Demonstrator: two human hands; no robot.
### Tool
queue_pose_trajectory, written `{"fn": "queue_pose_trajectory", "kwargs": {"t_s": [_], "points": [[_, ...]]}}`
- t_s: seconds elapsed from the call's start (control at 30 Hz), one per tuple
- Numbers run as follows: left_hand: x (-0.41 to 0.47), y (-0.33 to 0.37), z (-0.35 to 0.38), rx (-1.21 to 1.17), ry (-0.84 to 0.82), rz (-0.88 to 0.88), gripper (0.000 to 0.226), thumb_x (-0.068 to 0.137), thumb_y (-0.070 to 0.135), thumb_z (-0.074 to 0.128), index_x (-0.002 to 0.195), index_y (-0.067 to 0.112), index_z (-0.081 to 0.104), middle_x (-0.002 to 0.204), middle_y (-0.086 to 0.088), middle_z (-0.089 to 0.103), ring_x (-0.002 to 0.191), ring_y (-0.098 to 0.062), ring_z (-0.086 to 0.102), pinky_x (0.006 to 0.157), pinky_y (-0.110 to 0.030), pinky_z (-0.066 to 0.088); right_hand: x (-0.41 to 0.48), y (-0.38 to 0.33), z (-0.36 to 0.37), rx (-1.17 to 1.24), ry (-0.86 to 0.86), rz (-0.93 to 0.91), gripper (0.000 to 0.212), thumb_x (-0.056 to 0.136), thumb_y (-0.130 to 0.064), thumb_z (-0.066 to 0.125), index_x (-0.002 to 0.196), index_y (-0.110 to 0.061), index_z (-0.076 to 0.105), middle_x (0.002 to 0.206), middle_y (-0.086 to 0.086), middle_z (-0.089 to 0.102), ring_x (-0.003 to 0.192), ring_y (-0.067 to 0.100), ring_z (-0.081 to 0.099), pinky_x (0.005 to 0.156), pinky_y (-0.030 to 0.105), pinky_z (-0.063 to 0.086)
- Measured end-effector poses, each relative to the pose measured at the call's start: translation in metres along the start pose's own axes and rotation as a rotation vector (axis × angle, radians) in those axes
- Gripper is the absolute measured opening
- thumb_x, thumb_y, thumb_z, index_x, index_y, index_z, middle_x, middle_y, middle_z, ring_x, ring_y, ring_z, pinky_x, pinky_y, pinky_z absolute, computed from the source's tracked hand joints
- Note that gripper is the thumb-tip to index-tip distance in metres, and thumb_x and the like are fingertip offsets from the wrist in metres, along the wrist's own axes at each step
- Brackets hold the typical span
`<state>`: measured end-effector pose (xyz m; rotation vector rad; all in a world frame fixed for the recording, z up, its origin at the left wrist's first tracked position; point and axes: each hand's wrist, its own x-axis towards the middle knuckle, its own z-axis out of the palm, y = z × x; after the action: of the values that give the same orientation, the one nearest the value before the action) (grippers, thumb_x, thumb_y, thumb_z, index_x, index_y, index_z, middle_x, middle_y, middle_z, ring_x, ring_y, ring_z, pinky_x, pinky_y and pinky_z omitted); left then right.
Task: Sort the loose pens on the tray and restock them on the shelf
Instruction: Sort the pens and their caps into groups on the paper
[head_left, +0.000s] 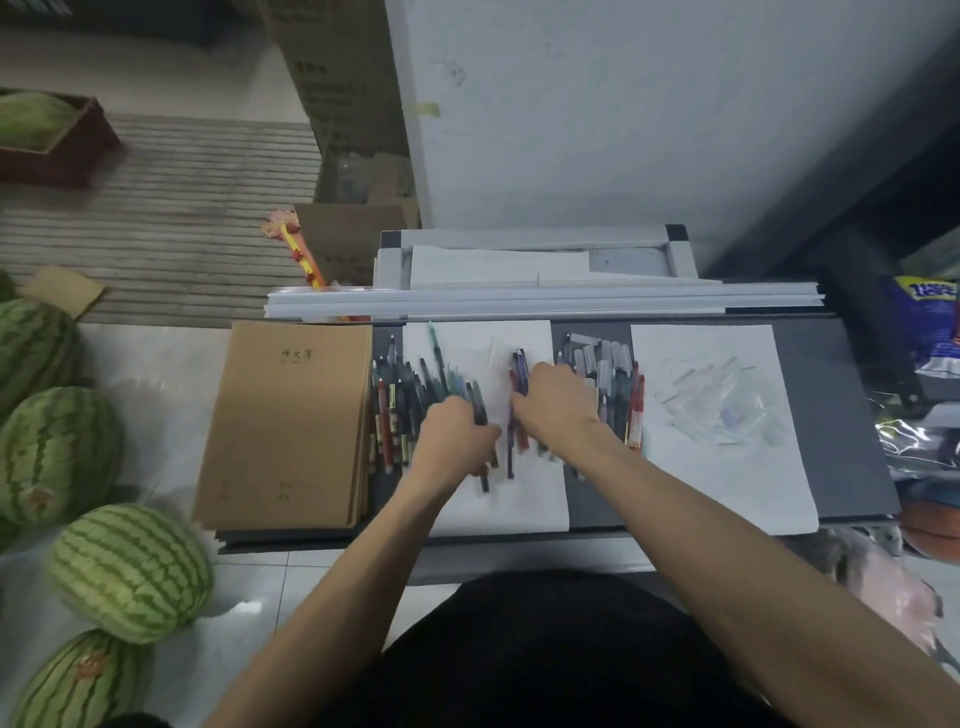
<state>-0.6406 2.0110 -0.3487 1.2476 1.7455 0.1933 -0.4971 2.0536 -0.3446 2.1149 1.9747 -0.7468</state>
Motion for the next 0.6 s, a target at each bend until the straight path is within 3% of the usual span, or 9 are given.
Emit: {"fn": "queue_pose_trajectory", "kwargs": {"t_s": [0.07, 0.17, 0.23, 0.37, 0.5, 0.6], "points": [[0.002, -0.018, -0.016, -0.004, 0.01, -0.027, 0.025, 0.095, 0.013, 0.062, 0.078, -0.002, 0.072, 0.06, -0.009, 0.073, 0.051, -0.016, 0.073, 0.061, -0.036, 0.066, 0.001, 0.003, -0.001, 0.052, -0.015, 0.018, 0.024, 0.097, -0.029, 0.06, 0.098, -0.005, 0.058, 0.098, 0.015, 0.063, 0.089, 0.034, 0.064, 0.069, 0.035, 0.048], [0.008, -0.04, -0.044, 0.009, 0.103, -0.054, 0.035, 0.094, 0.024, 0.065, 0.084, -0.009, 0.072, 0.063, -0.013, 0.073, 0.057, -0.025, 0.074, 0.062, -0.047, 0.065, 0.005, 0.007, 0.0, 0.133, -0.025, 0.052, 0.027, 0.094, -0.031, 0.063, 0.086, -0.008, 0.052, 0.088, 0.012, 0.06, 0.076, 0.03, 0.057, 0.065, 0.033, 0.046], [0.013, -0.045, -0.06, 0.057, 0.129, -0.08, 0.041, 0.093, 0.03, 0.069, 0.085, -0.009, 0.073, 0.065, -0.014, 0.074, 0.062, -0.029, 0.075, 0.062, -0.046, 0.065, 0.005, 0.006, 0.003, 0.135, -0.021, 0.066, 0.027, 0.093, -0.03, 0.063, 0.084, -0.008, 0.05, 0.082, 0.008, 0.056, 0.074, 0.028, 0.057, 0.065, 0.033, 0.046], [0.021, -0.042, -0.07, 0.124, 0.088, -0.086, 0.037, 0.096, 0.03, 0.073, 0.076, -0.001, 0.075, 0.062, -0.007, 0.074, 0.058, -0.02, 0.074, 0.06, -0.033, 0.064, 0.003, 0.004, 0.014, 0.182, -0.009, 0.08, 0.03, 0.096, -0.032, 0.06, 0.075, -0.013, 0.048, 0.08, 0.008, 0.06, 0.07, 0.025, 0.063, 0.062, 0.036, 0.055], [0.024, -0.037, -0.065, 0.151, 0.107, -0.077, 0.045, 0.091, 0.037, 0.078, 0.081, -0.006, 0.075, 0.069, -0.016, 0.075, 0.066, -0.031, 0.075, 0.066, -0.045, 0.065, 0.001, 0.012, 0.017, 0.241, -0.018, 0.093, 0.036, 0.097, -0.041, 0.059, 0.076, -0.013, 0.05, 0.08, 0.01, 0.065, 0.07, 0.027, 0.066, 0.066, 0.041, 0.06], [0.024, -0.036, -0.061, 0.187, 0.151, -0.08, 0.047, 0.086, 0.041, 0.08, 0.083, -0.006, 0.072, 0.068, -0.015, 0.073, 0.064, -0.031, 0.074, 0.064, -0.047, 0.065, -0.003, 0.02, 0.011, 0.29, 0.007, 0.1, 0.038, 0.1, -0.038, 0.059, 0.072, -0.014, 0.049, 0.07, 0.005, 0.062, 0.064, 0.023, 0.063, 0.058, 0.032, 0.053]]}}
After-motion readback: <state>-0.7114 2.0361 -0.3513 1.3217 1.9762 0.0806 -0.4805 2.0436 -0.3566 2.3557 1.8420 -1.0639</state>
